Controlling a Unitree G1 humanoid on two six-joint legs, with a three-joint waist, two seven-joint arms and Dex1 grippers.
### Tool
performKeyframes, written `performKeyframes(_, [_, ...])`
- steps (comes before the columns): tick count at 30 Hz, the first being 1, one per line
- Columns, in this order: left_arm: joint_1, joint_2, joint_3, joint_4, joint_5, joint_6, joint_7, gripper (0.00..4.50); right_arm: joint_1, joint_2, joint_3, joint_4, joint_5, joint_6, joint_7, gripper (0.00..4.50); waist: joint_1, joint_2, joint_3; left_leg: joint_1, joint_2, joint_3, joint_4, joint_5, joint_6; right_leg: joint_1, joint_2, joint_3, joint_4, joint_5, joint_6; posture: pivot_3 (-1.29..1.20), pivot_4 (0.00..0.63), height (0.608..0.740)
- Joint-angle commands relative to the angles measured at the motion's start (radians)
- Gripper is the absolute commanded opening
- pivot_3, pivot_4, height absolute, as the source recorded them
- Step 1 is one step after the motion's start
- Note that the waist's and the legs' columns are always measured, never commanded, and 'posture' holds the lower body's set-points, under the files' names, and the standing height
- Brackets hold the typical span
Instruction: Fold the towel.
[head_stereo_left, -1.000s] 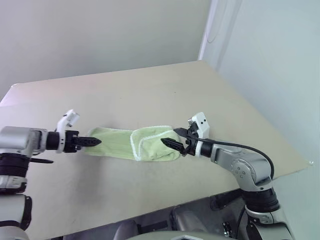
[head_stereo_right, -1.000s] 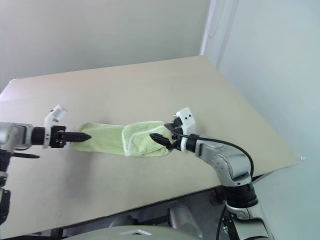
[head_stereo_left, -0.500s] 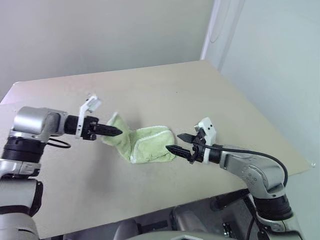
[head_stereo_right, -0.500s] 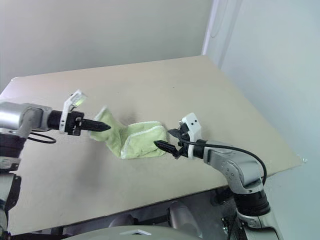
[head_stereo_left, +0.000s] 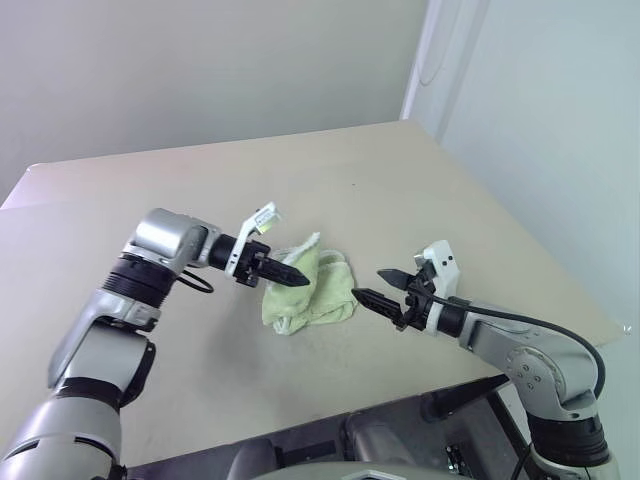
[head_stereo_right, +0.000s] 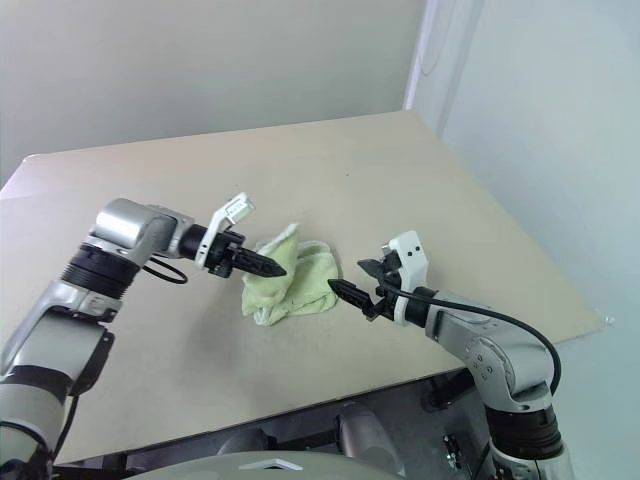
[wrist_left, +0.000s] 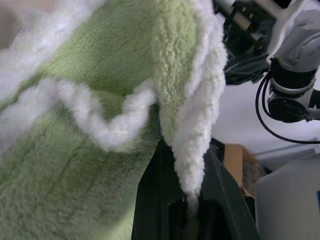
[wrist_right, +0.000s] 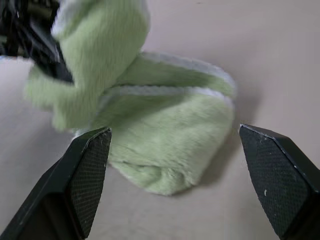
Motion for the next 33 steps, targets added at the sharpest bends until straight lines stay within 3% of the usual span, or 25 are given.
performKeyframes(1, [-0.026, -0.055, 0.026, 0.055, 0.033, -0.046, 0.072, 0.03, 0.016, 0.004, -0.027, -0.062, 0.021, -0.006, -0.024, 4.27, 0.002, 0.0, 0.0, 0.0, 0.0, 0.0, 0.0, 0.0, 0.0, 0.0, 0.0, 0.0, 0.0, 0.0, 0.0, 0.0, 0.0, 0.74])
performKeyframes(7, [-0.04, -0.096, 0.057, 0.094, 0.021, -0.043, 0.08, 0.03, 0.041, -0.004, -0.041, -0.082, 0.039, -0.002, -0.044, 4.27, 0.0, 0.0, 0.0, 0.001, 0.0, 0.0, 0.0, 0.0, 0.0, 0.0, 0.0, 0.0, 0.0, 0.0, 0.0, 0.0, 0.0, 0.74])
performKeyframes(18, [-0.025, -0.096, 0.103, 0.039, -0.018, -0.029, 0.055, 3.94, 0.029, -0.006, -0.02, -0.056, 0.031, -0.011, -0.049, 4.27, 0.0, 0.0, 0.0, 0.001, 0.0, 0.0, 0.0, 0.0, 0.0, 0.0, 0.0, 0.0, 0.0, 0.0, 0.0, 0.0, 0.0, 0.74])
performKeyframes(20, [-0.031, -0.09, 0.131, 0.046, -0.028, -0.041, 0.056, 4.45, 0.027, -0.008, -0.026, -0.052, 0.034, -0.013, -0.046, 4.27, 0.0, 0.0, 0.0, 0.001, 0.0, 0.0, 0.0, 0.0, 0.0, 0.0, 0.0, 0.001, 0.0, 0.0, 0.0, 0.0, 0.0, 0.74])
performKeyframes(30, [-0.031, -0.018, 0.251, -0.016, -0.029, -0.116, 0.103, 4.45, -0.02, 0.016, -0.053, -0.047, 0.075, -0.021, -0.045, 4.27, -0.003, 0.0, 0.0, 0.001, 0.0, 0.0, 0.0, 0.0, 0.0, 0.0, 0.0, 0.001, 0.0, 0.0, 0.0, 0.0, 0.0, 0.74])
performKeyframes(33, [0.03, 0.054, 0.301, -0.074, 0.0, -0.258, 0.122, 4.45, -0.103, 0.048, -0.055, -0.034, 0.109, -0.007, -0.062, 4.27, -0.008, 0.002, 0.001, 0.002, 0.0, 0.0, 0.0, 0.0, 0.0, 0.0, 0.001, 0.001, 0.001, 0.0, 0.0, 0.0, 0.0, 0.74])
